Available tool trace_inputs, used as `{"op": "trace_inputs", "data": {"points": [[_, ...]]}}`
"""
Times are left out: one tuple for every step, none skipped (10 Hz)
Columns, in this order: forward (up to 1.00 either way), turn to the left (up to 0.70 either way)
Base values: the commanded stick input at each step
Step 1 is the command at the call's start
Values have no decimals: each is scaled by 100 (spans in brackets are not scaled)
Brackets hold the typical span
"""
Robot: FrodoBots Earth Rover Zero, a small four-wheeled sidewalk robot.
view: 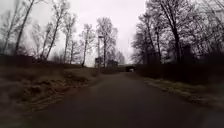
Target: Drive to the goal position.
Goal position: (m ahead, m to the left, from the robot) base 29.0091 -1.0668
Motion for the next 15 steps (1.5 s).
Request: {"op": "trace_inputs", "data": {"points": [[70,0],[70,0],[70,0],[70,0],[70,0],[70,0],[70,0],[70,0],[70,0],[70,0],[70,0],[70,0],[70,0],[70,0],[70,0]]}}
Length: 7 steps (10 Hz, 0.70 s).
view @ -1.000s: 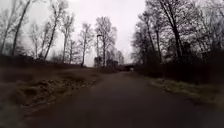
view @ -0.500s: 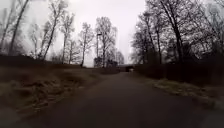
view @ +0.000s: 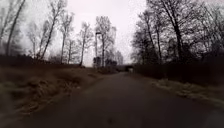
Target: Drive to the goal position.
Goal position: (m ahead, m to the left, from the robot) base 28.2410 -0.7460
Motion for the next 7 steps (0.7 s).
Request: {"op": "trace_inputs", "data": {"points": [[70,0],[70,0],[70,0],[70,0],[70,0],[70,0],[70,0]]}}
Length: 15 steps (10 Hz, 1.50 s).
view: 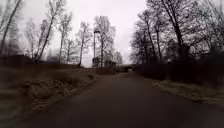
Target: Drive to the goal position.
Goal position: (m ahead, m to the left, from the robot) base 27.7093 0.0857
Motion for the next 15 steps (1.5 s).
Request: {"op": "trace_inputs", "data": {"points": [[70,0],[70,0],[70,0],[70,0],[70,0],[70,0],[70,0],[70,0],[70,0],[70,0],[70,0],[70,0],[70,0],[70,0],[70,0]]}}
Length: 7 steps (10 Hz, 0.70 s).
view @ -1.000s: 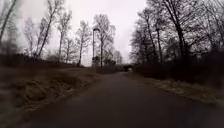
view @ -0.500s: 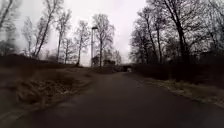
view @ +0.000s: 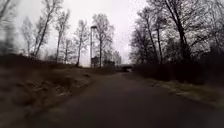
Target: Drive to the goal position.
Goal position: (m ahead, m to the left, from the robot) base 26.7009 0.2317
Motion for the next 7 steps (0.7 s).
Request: {"op": "trace_inputs", "data": {"points": [[70,0],[70,0],[70,0],[70,0],[70,0],[70,0],[70,0]]}}
